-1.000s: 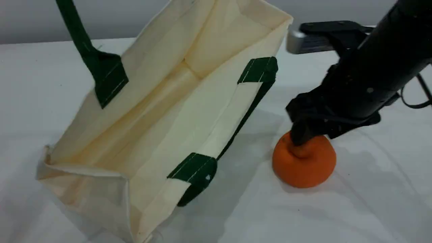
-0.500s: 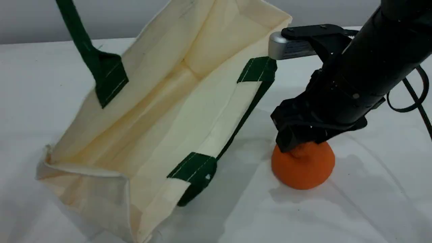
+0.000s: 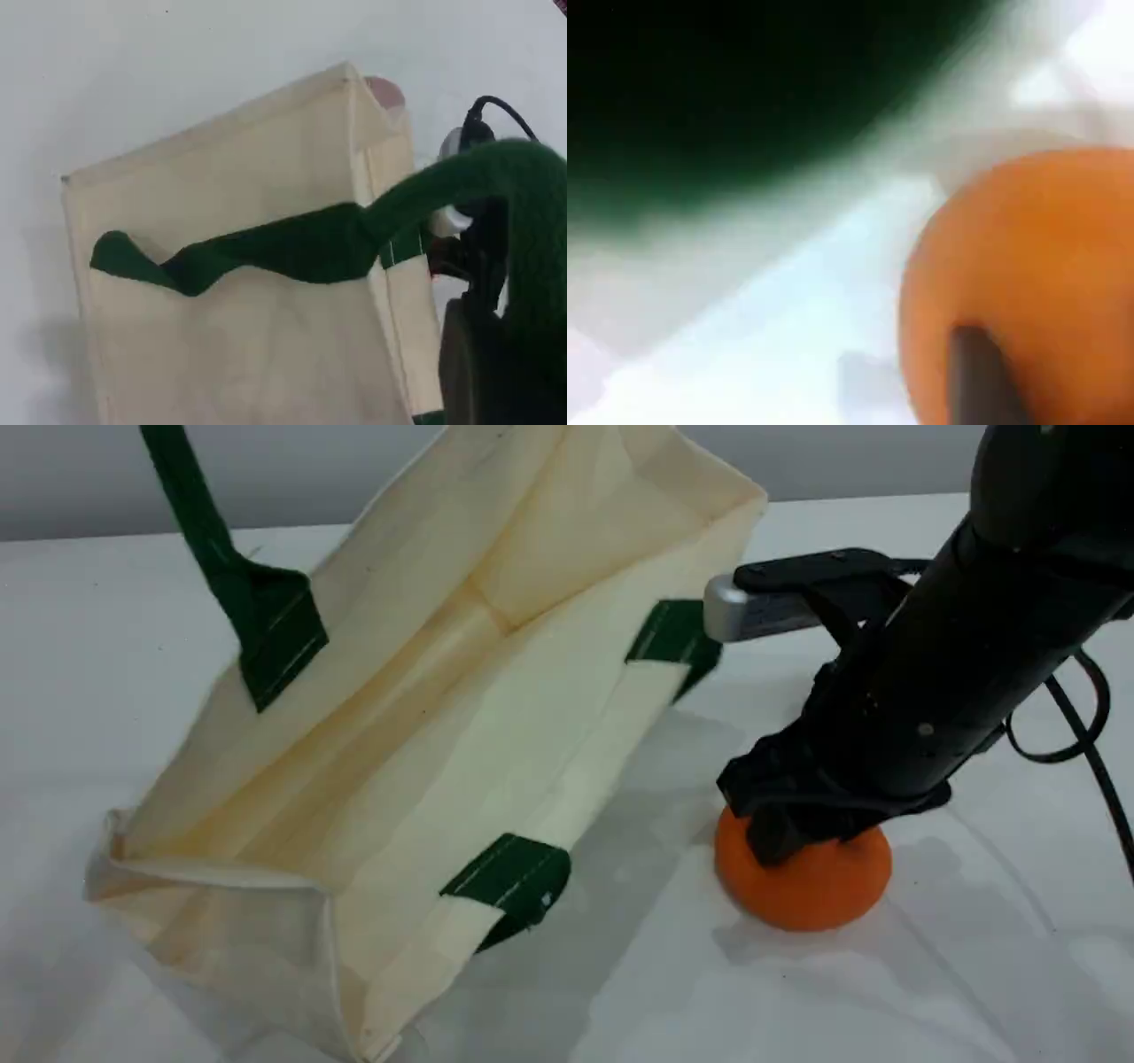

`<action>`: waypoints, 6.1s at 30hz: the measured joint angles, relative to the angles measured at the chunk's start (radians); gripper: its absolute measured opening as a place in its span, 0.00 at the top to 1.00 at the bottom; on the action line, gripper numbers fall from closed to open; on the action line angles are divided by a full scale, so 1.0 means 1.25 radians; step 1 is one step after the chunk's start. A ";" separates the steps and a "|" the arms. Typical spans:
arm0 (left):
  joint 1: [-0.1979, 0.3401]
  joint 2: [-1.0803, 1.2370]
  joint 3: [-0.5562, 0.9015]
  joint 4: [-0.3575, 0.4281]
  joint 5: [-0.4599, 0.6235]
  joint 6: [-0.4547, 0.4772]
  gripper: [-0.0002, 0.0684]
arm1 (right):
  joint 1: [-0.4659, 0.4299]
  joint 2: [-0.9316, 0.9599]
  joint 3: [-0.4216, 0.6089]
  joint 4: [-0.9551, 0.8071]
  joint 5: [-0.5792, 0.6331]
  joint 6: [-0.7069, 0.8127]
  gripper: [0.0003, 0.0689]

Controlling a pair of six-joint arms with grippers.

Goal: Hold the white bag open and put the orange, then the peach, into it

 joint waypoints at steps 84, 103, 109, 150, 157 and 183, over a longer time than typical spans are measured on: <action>-0.032 -0.017 -0.001 -0.045 -0.017 0.021 0.91 | 0.145 0.032 -0.286 0.702 0.110 -0.709 0.89; -0.032 -0.017 -0.001 -0.021 0.001 0.023 0.91 | 0.081 -0.121 -0.286 0.462 0.182 -0.550 0.16; -0.032 -0.017 -0.001 -0.021 0.001 0.023 0.91 | -0.034 -0.182 -0.286 0.207 0.327 -0.315 0.19; -0.031 -0.017 -0.001 0.000 0.000 0.036 0.91 | -0.366 0.080 -0.286 0.072 0.255 -0.179 0.30; -0.031 -0.017 -0.001 0.000 0.000 0.036 0.91 | -0.366 0.129 -0.286 0.107 0.277 -0.190 0.30; -0.030 -0.017 -0.001 -0.005 0.000 0.036 0.91 | -0.438 0.041 -0.286 0.063 0.514 -0.177 0.65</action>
